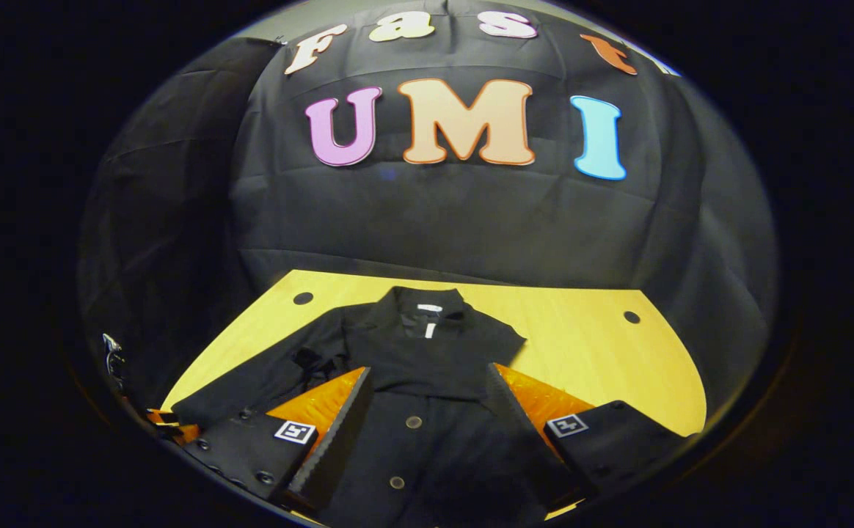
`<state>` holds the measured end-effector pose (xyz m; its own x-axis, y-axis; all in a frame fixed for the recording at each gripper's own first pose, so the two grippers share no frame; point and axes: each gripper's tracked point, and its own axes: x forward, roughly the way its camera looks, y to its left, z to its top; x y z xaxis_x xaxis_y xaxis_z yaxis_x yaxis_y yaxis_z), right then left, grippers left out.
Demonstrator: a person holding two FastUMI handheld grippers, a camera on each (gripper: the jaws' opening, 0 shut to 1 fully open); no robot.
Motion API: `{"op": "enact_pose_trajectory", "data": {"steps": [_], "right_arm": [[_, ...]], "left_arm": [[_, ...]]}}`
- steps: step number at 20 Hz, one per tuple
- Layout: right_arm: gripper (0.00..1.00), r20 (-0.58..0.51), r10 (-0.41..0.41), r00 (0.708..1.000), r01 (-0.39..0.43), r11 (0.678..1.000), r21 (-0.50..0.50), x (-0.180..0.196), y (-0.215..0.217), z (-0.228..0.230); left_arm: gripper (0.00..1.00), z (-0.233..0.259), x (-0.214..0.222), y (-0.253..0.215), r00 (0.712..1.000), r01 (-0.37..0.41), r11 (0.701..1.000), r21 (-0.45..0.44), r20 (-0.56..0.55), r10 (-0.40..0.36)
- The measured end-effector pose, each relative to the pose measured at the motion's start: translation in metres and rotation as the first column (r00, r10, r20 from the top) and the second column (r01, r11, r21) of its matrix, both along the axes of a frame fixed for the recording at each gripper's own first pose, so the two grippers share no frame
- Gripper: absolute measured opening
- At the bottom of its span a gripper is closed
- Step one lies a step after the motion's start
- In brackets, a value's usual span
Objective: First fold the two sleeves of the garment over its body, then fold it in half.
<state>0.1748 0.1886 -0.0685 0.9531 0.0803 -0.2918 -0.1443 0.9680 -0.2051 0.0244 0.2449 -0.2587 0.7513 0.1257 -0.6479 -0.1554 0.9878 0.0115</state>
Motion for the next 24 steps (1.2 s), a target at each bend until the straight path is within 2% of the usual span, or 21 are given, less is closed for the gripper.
{"op": "enact_pose_trajectory", "data": {"steps": [3, 6, 7, 8, 10, 11, 12, 13, 15, 18, 19, 20, 23, 24], "right_arm": [[0.98, -0.010, -0.042, 0.999, 0.043, 0.998, 0.037, -0.022, -0.021, 0.000], [0.98, -0.026, -0.069, 0.997, 0.071, 0.995, 0.073, -0.039, -0.039, -0.003], [0.98, -0.027, -0.077, 0.997, 0.079, 0.994, 0.080, -0.045, -0.045, -0.004], [0.98, -0.028, -0.085, 0.996, 0.087, 0.992, 0.087, -0.051, -0.051, -0.005], [0.98, -0.026, -0.102, 0.994, 0.104, 0.989, 0.108, -0.058, -0.064, -0.007], [0.94, -0.032, -0.104, 0.994, 0.107, 0.987, 0.120, -0.062, -0.067, -0.010], [0.94, -0.031, -0.110, 0.993, 0.113, 0.985, 0.128, -0.065, -0.072, -0.011], [0.98, -0.028, -0.117, 0.993, 0.120, 0.984, 0.134, -0.067, -0.078, -0.012], [0.98, -0.031, -0.126, 0.992, 0.130, 0.980, 0.152, -0.070, -0.086, -0.016], [0.98, -0.058, -0.131, 0.990, 0.139, 0.974, 0.177, -0.074, -0.095, -0.027], [0.94, -0.072, -0.130, 0.989, 0.142, 0.973, 0.182, -0.074, -0.098, -0.031], [0.98, -0.085, -0.128, 0.988, 0.142, 0.972, 0.186, -0.075, -0.101, -0.034], [0.94, -0.106, -0.127, 0.986, 0.144, 0.973, 0.178, -0.075, -0.112, -0.041], [0.98, -0.107, -0.127, 0.986, 0.144, 0.974, 0.175, -0.076, -0.115, -0.040]], "left_arm": [[0.70, -0.001, 0.005, -0.008, 0.999, 0.042, 0.999, 0.001, 0.017, -0.042], [0.19, 0.000, 0.006, -0.019, 0.997, 0.072, 0.997, 0.039, 0.027, -0.073], [0.07, 0.001, 0.001, -0.019, 0.996, 0.088, 0.994, 0.064, 0.021, -0.090], [0.00, 0.001, 0.000, -0.019, 0.993, 0.113, 0.989, 0.091, 0.014, -0.115], [0.00, 0.003, 0.004, -0.019, 0.992, 0.118, 0.987, 0.107, 0.022, -0.121], [0.00, 0.003, 0.004, -0.019, 0.994, 0.104, 0.990, 0.097, 0.026, -0.107], [0.00, 0.004, 0.005, -0.019, 0.995, 0.098, 0.991, 0.089, 0.026, -0.101], [0.00, 0.004, 0.006, -0.019, 0.996, 0.084, 0.994, 0.076, 0.022, -0.086], [0.00, 0.004, 0.006, -0.020, 0.999, 0.031, 0.999, 0.044, 0.030, -0.032], [0.00, 0.005, 0.008, -0.020, 1.000, 0.008, 0.999, 0.046, 0.017, -0.009], [0.00, 0.006, 0.008, -0.020, 1.000, 0.005, 0.999, 0.045, 0.011, -0.006], [0.00, 0.007, 0.012, -0.022, 1.000, 0.003, 0.999, 0.044, 0.006, -0.004], [0.00, 0.024, 0.030, -0.036, 0.999, 0.017, 0.999, 0.033, 0.027, -0.018], [0.00, 0.033, 0.040, -0.042, 0.999, 0.027, 0.999, 0.036, 0.040, -0.028]]}}
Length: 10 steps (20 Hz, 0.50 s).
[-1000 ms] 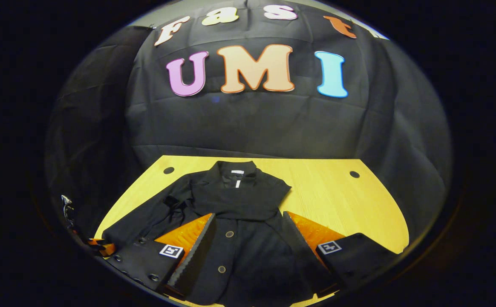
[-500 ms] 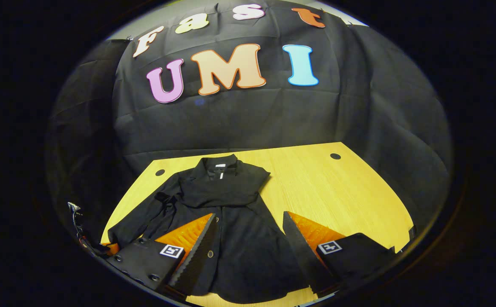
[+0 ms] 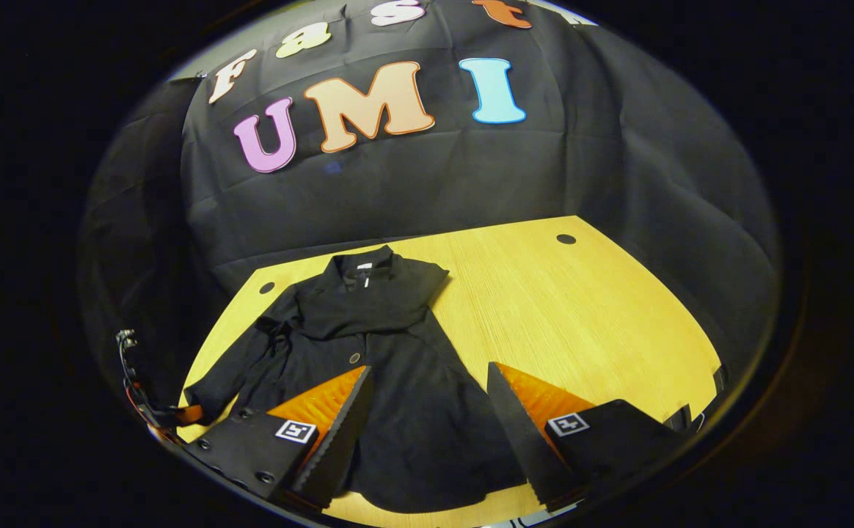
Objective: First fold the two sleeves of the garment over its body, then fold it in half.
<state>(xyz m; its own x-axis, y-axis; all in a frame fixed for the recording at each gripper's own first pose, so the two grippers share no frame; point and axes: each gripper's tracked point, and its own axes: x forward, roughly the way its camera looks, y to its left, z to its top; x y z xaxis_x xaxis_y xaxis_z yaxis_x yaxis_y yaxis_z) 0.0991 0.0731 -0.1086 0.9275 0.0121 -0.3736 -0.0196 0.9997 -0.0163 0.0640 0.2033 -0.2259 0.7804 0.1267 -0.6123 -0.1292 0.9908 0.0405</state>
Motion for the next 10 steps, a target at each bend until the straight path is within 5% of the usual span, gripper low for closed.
{"op": "enact_pose_trajectory", "data": {"steps": [5, 10], "right_arm": [[0.98, -0.010, -0.008, 1.000, 0.008, 1.000, 0.018, 0.000, -0.018, -0.003], [0.98, -0.029, -0.024, 0.999, 0.024, 0.999, 0.025, -0.002, -0.038, -0.012]], "left_arm": [[0.00, 0.048, 0.037, -0.044, 0.992, 0.110, 0.993, 0.034, 0.061, -0.112], [0.00, 0.080, 0.069, -0.117, 0.950, 0.279, 0.945, 0.172, 0.094, -0.298]]}}
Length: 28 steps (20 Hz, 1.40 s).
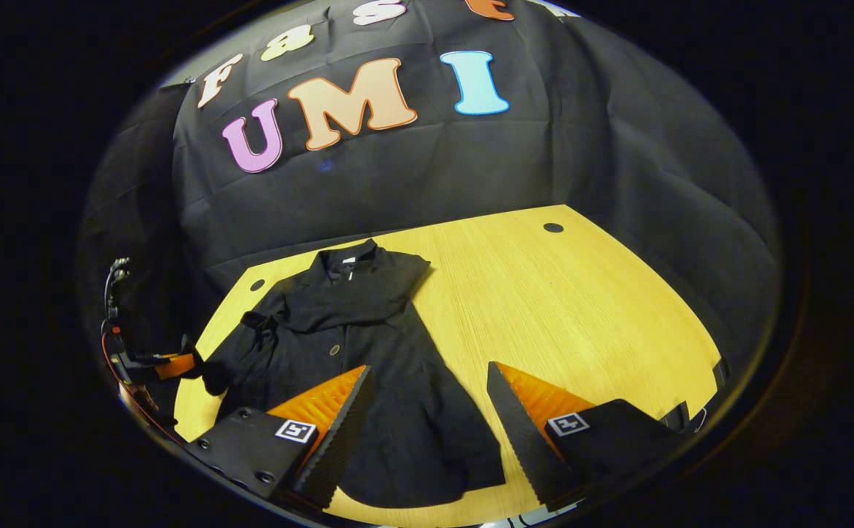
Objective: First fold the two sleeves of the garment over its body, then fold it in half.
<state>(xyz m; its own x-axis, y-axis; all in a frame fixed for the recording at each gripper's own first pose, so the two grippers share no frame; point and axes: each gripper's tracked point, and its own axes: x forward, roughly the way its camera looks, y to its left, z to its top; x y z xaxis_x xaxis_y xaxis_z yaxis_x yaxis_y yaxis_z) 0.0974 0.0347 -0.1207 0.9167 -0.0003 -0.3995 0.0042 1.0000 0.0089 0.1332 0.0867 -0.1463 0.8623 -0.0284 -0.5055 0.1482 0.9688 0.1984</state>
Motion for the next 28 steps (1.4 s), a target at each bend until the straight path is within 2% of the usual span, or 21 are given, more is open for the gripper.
{"op": "enact_pose_trajectory", "data": {"steps": [5, 12, 13, 14, 15, 16, 18, 19, 20, 21, 25, 26, 28], "right_arm": [[0.98, -0.016, -0.009, 1.000, 0.009, 1.000, 0.010, -0.005, -0.024, -0.006], [0.98, -0.057, 0.022, 0.998, -0.023, 1.000, -0.010, -0.010, -0.046, -0.018], [0.94, -0.062, 0.027, 0.998, -0.028, 1.000, -0.006, -0.012, -0.048, -0.019], [0.98, -0.062, 0.028, 0.998, -0.029, 1.000, -0.004, -0.013, -0.052, -0.021], [0.94, -0.063, 0.031, 0.998, -0.031, 1.000, -0.001, -0.013, -0.056, -0.021], [0.98, -0.064, 0.030, 0.998, -0.030, 1.000, -0.001, -0.014, -0.059, -0.023], [0.98, -0.065, 0.026, 0.998, -0.026, 1.000, -0.006, -0.013, -0.067, -0.024], [0.98, -0.065, 0.026, 0.998, -0.026, 1.000, -0.005, -0.014, -0.068, -0.025], [0.94, -0.066, 0.027, 0.997, -0.027, 1.000, -0.002, -0.014, -0.070, -0.026], [0.98, -0.069, 0.027, 0.997, -0.027, 1.000, 0.001, -0.014, -0.072, -0.028], [0.98, -0.087, 0.037, 0.995, -0.039, 0.999, -0.015, -0.015, -0.075, -0.037], [0.94, -0.091, 0.043, 0.995, -0.045, 0.999, -0.021, -0.014, -0.073, -0.039], [0.94, -0.102, 0.058, 0.993, -0.062, 0.998, -0.031, -0.018, -0.073, -0.042]], "left_arm": [[0.00, 0.021, 0.027, -0.077, 0.995, 0.092, 0.994, -0.061, 0.030, -0.091], [0.00, 0.056, 0.076, -0.182, 0.970, 0.213, 0.976, -0.052, 0.130, -0.205], [0.00, 0.054, 0.081, -0.198, 0.967, 0.227, 0.972, -0.059, 0.133, -0.218], [0.00, 0.053, 0.087, -0.214, 0.965, 0.238, 0.969, -0.064, 0.131, -0.229], [0.00, 0.050, 0.091, -0.226, 0.963, 0.247, 0.967, -0.062, 0.127, -0.238], [0.00, 0.047, 0.096, -0.239, 0.960, 0.257, 0.965, -0.058, 0.128, -0.248], [0.00, 0.039, 0.106, -0.265, 0.954, 0.279, 0.959, -0.053, 0.128, -0.271], [0.00, 0.033, 0.110, -0.273, 0.952, 0.286, 0.957, -0.047, 0.123, -0.279], [0.00, 0.028, 0.115, -0.281, 0.951, 0.291, 0.956, -0.041, 0.117, -0.285], [0.00, 0.023, 0.119, -0.289, 0.951, 0.294, 0.955, -0.041, 0.112, -0.288], [0.00, 0.011, 0.130, -0.323, 0.940, 0.329, 0.943, -0.052, 0.110, -0.322], [0.00, 0.009, 0.132, -0.331, 0.936, 0.339, 0.940, -0.046, 0.110, -0.333], [0.00, 0.004, 0.136, -0.344, 0.930, 0.358, 0.933, -0.039, 0.104, -0.353]]}}
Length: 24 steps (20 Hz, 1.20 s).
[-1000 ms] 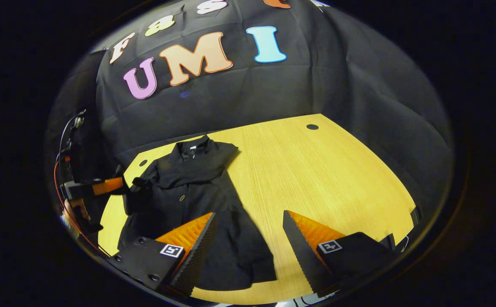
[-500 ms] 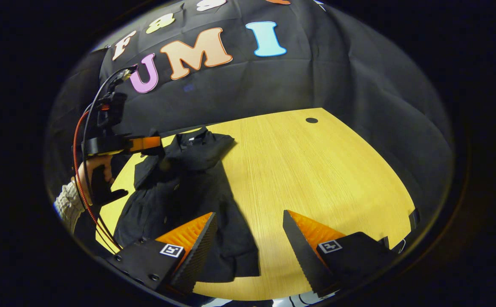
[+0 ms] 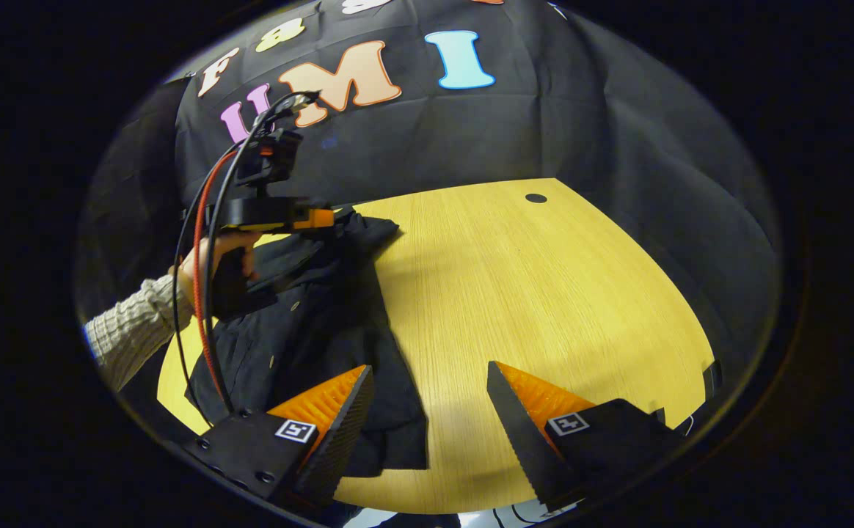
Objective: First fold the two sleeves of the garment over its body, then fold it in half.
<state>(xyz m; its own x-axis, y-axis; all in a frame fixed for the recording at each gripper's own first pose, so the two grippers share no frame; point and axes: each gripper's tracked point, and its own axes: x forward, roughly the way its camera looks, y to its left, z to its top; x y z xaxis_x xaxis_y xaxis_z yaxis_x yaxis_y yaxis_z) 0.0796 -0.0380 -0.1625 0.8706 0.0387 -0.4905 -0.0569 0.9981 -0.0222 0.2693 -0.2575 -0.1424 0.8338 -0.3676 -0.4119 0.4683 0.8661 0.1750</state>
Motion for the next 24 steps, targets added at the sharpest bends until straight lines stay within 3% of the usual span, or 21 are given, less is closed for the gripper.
{"op": "enact_pose_trajectory", "data": {"steps": [1, 7, 8, 9, 13, 15, 16, 18, 20, 24], "right_arm": [[0.98, -0.003, 0.010, 1.000, -0.010, 1.000, 0.000, 0.000, 0.001, -0.002], [0.98, -0.024, 0.042, 0.999, -0.042, 0.999, 0.023, -0.015, 0.009, -0.018], [0.94, -0.030, 0.044, 0.999, -0.043, 0.999, 0.025, -0.016, 0.006, -0.019], [0.98, -0.035, 0.044, 0.998, -0.043, 0.999, 0.026, -0.017, 0.005, -0.022], [0.98, -0.059, 0.046, 0.997, -0.044, 0.998, 0.034, -0.023, -0.005, -0.033], [0.98, -0.060, 0.052, 0.997, -0.049, 0.998, 0.037, -0.024, -0.008, -0.035], [0.94, -0.059, 0.054, 0.997, -0.052, 0.998, 0.037, -0.025, -0.009, -0.035], [0.94, -0.057, 0.063, 0.996, -0.061, 0.997, 0.041, -0.025, -0.007, -0.036], [0.98, -0.059, 0.083, 0.995, -0.081, 0.996, 0.039, -0.026, -0.003, -0.039], [0.98, -0.064, 0.125, 0.990, -0.124, 0.992, 0.016, -0.028, 0.007, -0.045]], "left_arm": [[0.00, -0.006, 0.001, -0.005, 1.000, 0.005, 1.000, 0.004, -0.009, -0.005], [0.00, -0.030, 0.004, -0.019, 0.999, 0.015, 1.000, 0.027, -0.034, -0.015], [0.00, -0.033, 0.005, -0.020, 0.999, 0.015, 1.000, 0.026, -0.038, -0.014], [0.00, -0.038, 0.005, -0.025, 0.998, 0.016, 1.000, 0.014, -0.054, -0.016], [0.19, -0.041, -0.010, -0.039, 0.997, 0.018, 0.999, -0.037, -0.076, -0.021], [0.73, -0.022, -0.006, -0.039, 1.000, -0.007, 1.000, -0.023, -0.017, 0.007], [1.00, -0.023, -0.004, -0.029, 0.999, -0.029, 0.999, -0.014, 0.021, 0.029], [0.94, -0.008, -0.011, -0.020, 0.997, -0.049, 0.998, -0.035, 0.055, 0.051], [0.95, 0.004, -0.017, -0.007, 0.994, -0.073, 0.996, -0.056, 0.076, 0.077], [0.95, 0.024, -0.028, 0.038, 0.984, -0.133, 0.987, -0.086, 0.109, 0.142]]}}
